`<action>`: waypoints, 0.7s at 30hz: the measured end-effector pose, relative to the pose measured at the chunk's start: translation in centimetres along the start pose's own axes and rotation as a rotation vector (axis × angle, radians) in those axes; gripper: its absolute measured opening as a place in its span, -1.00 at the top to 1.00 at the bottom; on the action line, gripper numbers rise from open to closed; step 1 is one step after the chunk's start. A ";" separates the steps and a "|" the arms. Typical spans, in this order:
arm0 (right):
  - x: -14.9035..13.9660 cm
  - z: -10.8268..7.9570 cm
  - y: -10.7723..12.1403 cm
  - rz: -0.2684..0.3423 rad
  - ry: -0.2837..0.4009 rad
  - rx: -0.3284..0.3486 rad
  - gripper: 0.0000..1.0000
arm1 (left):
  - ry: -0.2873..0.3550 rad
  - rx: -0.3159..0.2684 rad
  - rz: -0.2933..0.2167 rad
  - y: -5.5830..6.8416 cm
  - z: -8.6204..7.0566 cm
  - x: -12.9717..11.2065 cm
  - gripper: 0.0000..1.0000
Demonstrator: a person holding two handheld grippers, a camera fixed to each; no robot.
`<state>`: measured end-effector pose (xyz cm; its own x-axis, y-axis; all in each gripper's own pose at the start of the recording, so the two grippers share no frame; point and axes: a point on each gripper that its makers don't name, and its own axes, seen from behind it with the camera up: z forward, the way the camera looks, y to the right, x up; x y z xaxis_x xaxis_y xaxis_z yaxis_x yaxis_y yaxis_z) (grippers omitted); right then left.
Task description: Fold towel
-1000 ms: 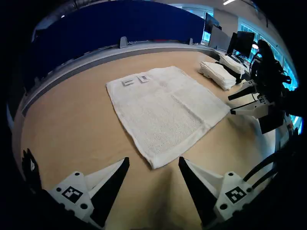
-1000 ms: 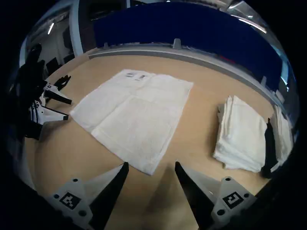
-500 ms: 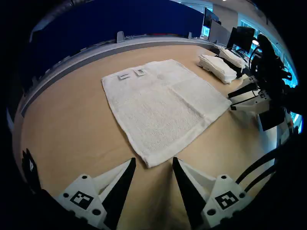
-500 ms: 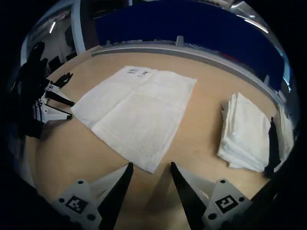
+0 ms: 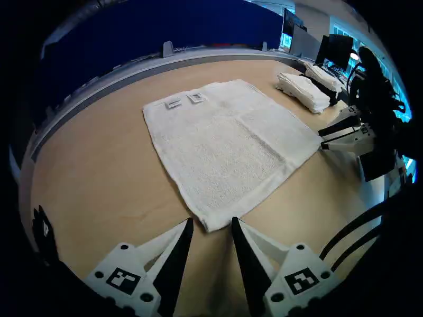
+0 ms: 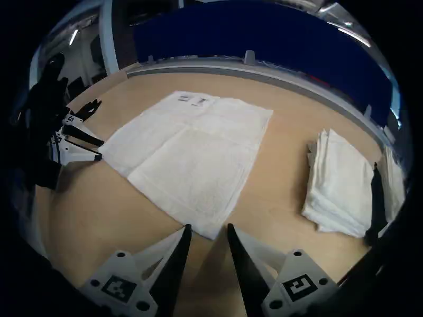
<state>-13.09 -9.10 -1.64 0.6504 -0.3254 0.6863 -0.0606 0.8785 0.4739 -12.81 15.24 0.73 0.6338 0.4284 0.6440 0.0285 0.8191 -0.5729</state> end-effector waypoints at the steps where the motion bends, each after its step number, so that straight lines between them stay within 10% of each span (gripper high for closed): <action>1: 0.0 0.0 0.0 -0.001 0.000 -0.001 -0.03 | 0.000 -0.001 0.000 0.0 0.0 0.0 0.01; 21: -0.1 0.2 0.3 0.009 0.000 -0.031 0.69 | -0.003 0.015 -0.008 -0.2 0.1 0.0 0.68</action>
<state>-13.34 -8.90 -1.50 0.6501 -0.3175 0.6903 -0.0432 0.8916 0.4508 -12.93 15.16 0.89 0.6313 0.4226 0.6503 0.0223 0.8282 -0.5599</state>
